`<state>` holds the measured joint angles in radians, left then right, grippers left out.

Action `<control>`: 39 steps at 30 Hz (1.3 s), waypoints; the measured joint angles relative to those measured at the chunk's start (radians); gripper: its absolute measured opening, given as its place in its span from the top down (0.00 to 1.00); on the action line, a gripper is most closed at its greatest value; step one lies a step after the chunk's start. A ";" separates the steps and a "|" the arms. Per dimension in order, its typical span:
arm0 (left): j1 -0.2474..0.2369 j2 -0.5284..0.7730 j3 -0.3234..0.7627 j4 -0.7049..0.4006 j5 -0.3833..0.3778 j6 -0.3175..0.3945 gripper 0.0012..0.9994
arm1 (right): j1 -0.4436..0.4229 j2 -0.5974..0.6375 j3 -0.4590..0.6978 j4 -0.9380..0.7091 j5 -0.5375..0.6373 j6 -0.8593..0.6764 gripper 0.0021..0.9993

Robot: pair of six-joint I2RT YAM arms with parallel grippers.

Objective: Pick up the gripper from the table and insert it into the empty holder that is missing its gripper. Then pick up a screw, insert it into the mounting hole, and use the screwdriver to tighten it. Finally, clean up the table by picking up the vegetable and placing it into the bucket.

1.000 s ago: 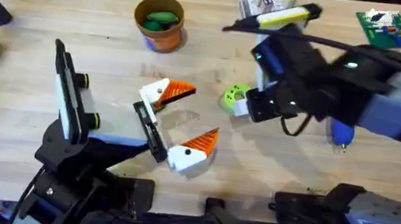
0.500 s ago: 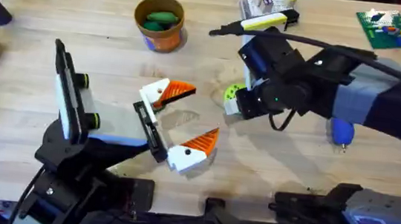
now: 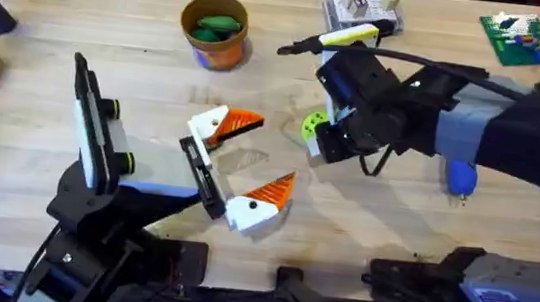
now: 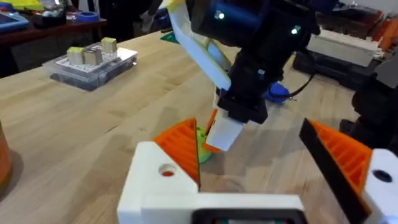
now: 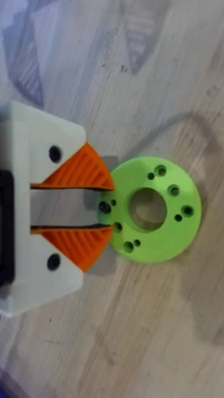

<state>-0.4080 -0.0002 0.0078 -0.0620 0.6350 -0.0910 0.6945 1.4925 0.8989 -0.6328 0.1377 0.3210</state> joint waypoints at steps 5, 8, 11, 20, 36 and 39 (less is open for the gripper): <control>0.000 0.000 0.000 0.000 0.000 0.000 0.01 | 0.000 0.000 0.000 0.000 0.003 -0.003 0.84; 0.000 0.000 0.000 0.000 0.000 0.000 0.01 | -0.001 0.000 0.000 0.000 0.003 -0.004 0.85; 0.000 0.000 0.000 0.000 0.000 0.000 0.01 | -0.001 0.000 0.000 0.000 0.003 -0.004 0.85; 0.000 0.000 0.000 0.000 0.000 0.000 0.01 | -0.001 0.002 0.000 0.024 -0.004 -0.004 0.84; 0.000 0.000 0.000 0.000 0.000 0.000 0.01 | -0.001 0.002 0.000 0.043 -0.004 -0.008 0.85; 0.000 0.000 0.000 0.000 0.000 0.000 0.01 | -0.001 0.002 0.000 0.044 -0.004 -0.010 0.92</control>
<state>-0.4080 -0.0002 0.0078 -0.0620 0.6353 -0.0910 0.6933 1.4947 0.8989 -0.5892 0.1333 0.3112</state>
